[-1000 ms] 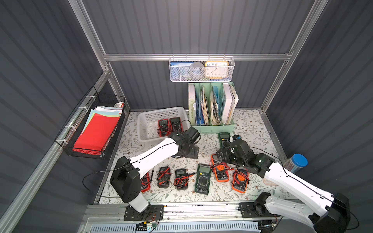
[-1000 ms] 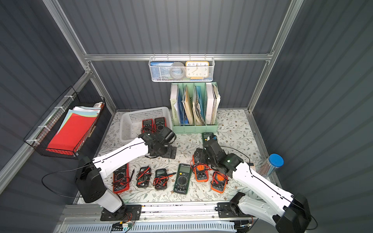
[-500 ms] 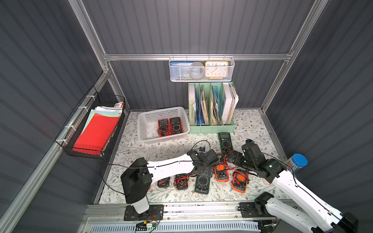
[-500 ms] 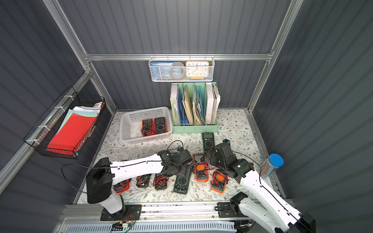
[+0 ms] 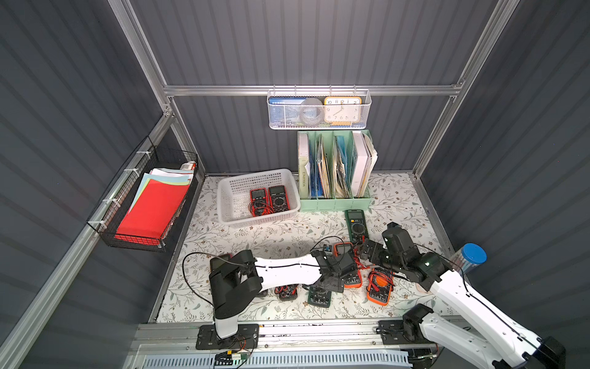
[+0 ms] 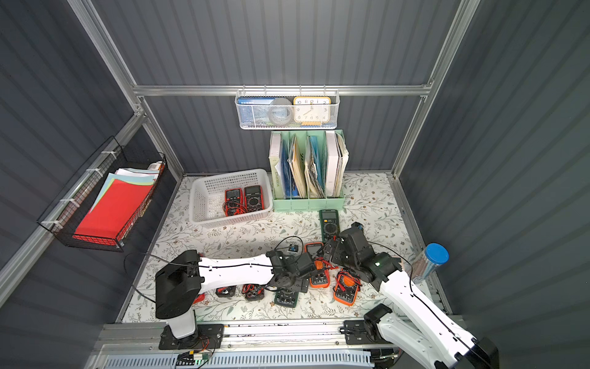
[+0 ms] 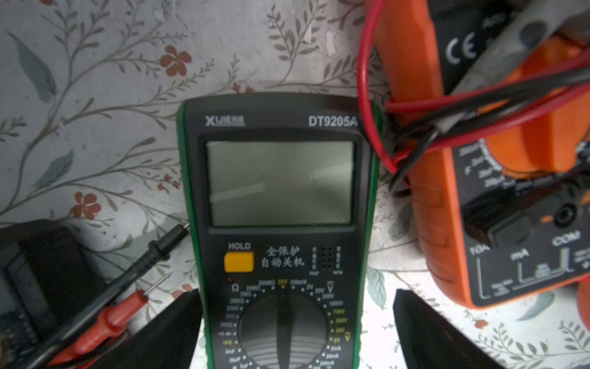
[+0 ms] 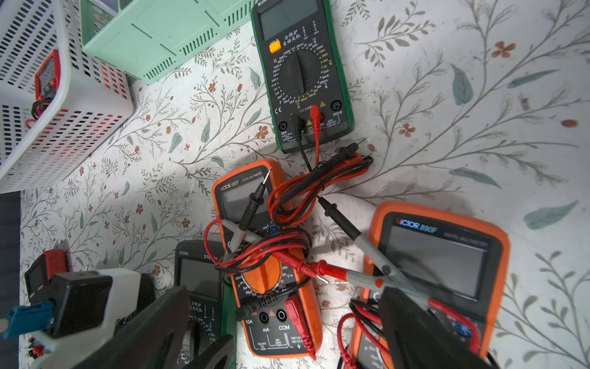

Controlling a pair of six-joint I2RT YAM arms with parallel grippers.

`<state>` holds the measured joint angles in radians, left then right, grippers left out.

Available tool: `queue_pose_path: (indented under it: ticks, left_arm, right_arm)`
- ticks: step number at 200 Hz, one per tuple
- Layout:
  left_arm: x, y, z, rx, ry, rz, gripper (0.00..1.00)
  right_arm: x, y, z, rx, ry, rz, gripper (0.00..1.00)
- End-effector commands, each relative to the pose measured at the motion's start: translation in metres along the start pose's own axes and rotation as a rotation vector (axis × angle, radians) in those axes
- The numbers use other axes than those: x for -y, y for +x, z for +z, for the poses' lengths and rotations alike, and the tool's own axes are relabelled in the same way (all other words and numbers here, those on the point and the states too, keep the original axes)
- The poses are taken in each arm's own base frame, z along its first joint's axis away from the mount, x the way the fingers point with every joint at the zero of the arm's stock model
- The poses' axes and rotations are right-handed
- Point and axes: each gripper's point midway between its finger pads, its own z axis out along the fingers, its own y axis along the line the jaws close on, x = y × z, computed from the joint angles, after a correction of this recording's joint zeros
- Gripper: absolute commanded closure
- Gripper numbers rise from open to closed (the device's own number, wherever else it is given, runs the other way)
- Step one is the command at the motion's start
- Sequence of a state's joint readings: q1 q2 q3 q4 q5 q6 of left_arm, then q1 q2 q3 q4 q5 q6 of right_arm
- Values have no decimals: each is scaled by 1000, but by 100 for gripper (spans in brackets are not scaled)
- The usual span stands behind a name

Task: Put the multimeter into the basket
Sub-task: Pick up the multimeter from the center of the board.

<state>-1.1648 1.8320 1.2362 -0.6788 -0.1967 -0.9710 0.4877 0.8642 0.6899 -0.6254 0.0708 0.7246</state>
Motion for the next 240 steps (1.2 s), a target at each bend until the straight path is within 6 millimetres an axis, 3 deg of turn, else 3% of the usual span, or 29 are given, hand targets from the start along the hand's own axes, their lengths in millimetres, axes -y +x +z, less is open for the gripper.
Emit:
queue_pose_path:
  ticks: [1,92,146,188,240]
  left_arm:
    - [-12,9,14,-10,-55,-16,1]
    - [-20,25,40,-67,-105,-38,1]
    - [-15,26,41,-75,-84,-27,33]
    - [-11,13,19,-30,-51,-35,51]
    - [-12,-15,-36,79,-19,-30,59]
  right_arm:
    - [2,2,-2,-4,3,1,1]
    - [-2,-4,-1,1,2,-10,1]
    - [-7,-6,-7,0,-15,-13,1]
    - [-17,-8,-12,-11,-58,-26,1]
    - [-32,-6,-12,-31,-130,-16,1]
